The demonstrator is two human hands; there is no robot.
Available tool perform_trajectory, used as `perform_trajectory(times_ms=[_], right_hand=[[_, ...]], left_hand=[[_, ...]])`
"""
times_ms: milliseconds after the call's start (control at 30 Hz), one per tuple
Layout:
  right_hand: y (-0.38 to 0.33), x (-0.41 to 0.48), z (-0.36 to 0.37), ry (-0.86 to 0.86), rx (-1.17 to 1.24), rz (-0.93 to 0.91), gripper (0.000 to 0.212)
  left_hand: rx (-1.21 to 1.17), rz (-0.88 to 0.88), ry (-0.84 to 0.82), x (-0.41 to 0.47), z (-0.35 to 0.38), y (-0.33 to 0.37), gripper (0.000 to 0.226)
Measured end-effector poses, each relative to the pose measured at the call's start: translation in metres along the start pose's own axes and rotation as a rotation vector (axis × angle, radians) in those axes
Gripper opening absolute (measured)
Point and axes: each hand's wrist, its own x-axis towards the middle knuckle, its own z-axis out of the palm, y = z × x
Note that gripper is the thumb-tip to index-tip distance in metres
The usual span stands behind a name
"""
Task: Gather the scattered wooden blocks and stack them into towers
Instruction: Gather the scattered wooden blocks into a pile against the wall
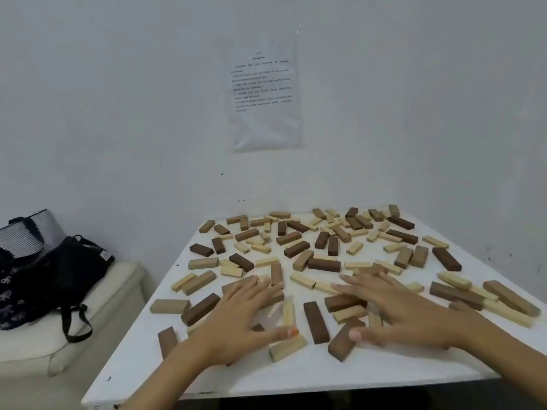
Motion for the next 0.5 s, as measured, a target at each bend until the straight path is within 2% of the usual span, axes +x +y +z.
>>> perform_trajectory(times_ms=[100,267,500], right_hand=[[0.002,-0.006,0.01,-0.067,-0.144,-0.018,0.076],[0.002,-0.002,0.021,-0.014,-0.227,0.001,0.083],[0.002,0.016,0.025,0.017,-0.191,0.055,0.074]], left_hand=[[0.108,0.019,-0.03,-0.006,0.009,-0.009,0.084],[0.147,-0.037,0.006,0.003,0.028,-0.013,0.093],[0.088,-0.059,0.022,0.022,0.032,-0.005,0.099]])
